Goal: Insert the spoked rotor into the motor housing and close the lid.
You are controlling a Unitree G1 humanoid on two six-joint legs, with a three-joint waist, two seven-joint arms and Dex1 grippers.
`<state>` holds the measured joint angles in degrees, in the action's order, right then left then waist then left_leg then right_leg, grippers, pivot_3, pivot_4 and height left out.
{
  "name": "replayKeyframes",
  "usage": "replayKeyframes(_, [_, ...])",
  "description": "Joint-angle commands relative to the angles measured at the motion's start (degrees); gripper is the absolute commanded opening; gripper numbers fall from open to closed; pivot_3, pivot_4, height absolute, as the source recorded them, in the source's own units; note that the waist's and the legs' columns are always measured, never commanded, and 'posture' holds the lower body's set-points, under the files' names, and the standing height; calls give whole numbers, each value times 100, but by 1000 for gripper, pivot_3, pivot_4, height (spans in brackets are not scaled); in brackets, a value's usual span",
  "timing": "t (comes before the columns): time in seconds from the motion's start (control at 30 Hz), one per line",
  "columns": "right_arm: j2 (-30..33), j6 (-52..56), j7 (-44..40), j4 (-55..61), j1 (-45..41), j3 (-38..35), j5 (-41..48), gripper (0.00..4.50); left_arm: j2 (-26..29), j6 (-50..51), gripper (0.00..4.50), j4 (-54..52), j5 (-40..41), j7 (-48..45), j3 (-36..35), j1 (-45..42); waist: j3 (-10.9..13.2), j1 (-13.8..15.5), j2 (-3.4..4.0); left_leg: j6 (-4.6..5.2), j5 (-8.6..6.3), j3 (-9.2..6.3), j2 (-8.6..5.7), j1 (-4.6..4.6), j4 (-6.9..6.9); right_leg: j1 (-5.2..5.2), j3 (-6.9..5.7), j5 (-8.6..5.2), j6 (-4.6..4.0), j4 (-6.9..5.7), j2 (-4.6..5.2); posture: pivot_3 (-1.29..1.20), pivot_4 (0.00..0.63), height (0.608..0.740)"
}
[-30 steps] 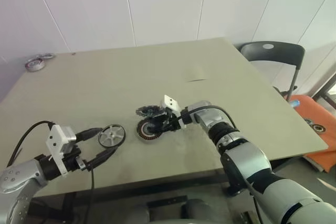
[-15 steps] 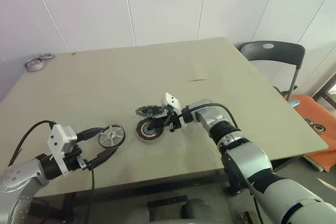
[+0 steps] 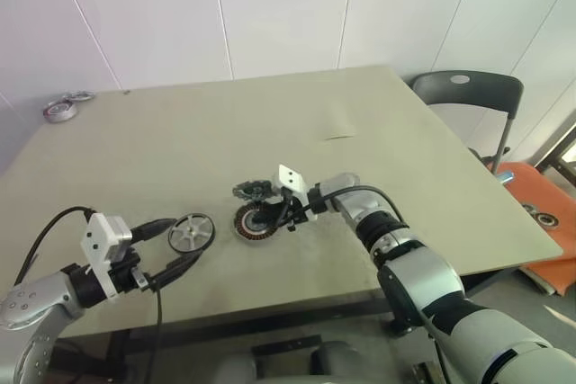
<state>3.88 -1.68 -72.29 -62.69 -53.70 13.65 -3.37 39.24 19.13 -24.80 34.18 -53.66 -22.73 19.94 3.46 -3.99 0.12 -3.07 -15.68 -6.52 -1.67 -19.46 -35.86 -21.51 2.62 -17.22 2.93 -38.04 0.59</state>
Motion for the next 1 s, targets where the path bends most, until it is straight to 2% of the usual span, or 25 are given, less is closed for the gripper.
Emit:
replayKeyframes(0.03, [0, -44, -25, 60, 40, 82, -89, 63, 6, -104, 4500, -42, -9, 5, -43, -47, 0, 0, 0, 0, 0, 0, 0, 1, 0, 1, 0, 0, 0, 0, 0, 0, 0, 740])
replayKeyframes(0.37, [-87, -149, 143, 64, 196, 282, -262, 63, 9, -86, 4500, -48, -1, 20, -29, -52, -3, -6, -3, 0, 0, 0, 0, 8, -1, 9, 0, -1, -2, 0, 0, 0, 0, 740])
replayKeyframes(0.73, [-393, -111, 978, -159, -300, -336, 122, 63, -6, -89, 4500, -57, 10, 37, -18, -58, -1, 8, 0, 0, 0, 0, 1, -4, -2, -3, 0, 0, -1, -2, -1, 0, 0, 740])
replayKeyframes(0.93, [-423, -44, 939, -150, -377, -548, 297, 63, -8, -91, 4500, -37, 13, 40, -4, -85, -1, -1, 1, 0, 0, 0, 0, -5, 0, -5, 0, 0, 0, 0, 0, 0, 0, 740])
replayKeyframes(1.0, [-386, 38, 639, -43, -384, -567, 385, 63, -10, -75, 4500, -45, 21, 53, 13, -106, -1, -1, 1, 0, 0, 0, 0, -5, 0, -5, 0, 0, 0, -1, -1, 0, 0, 740])
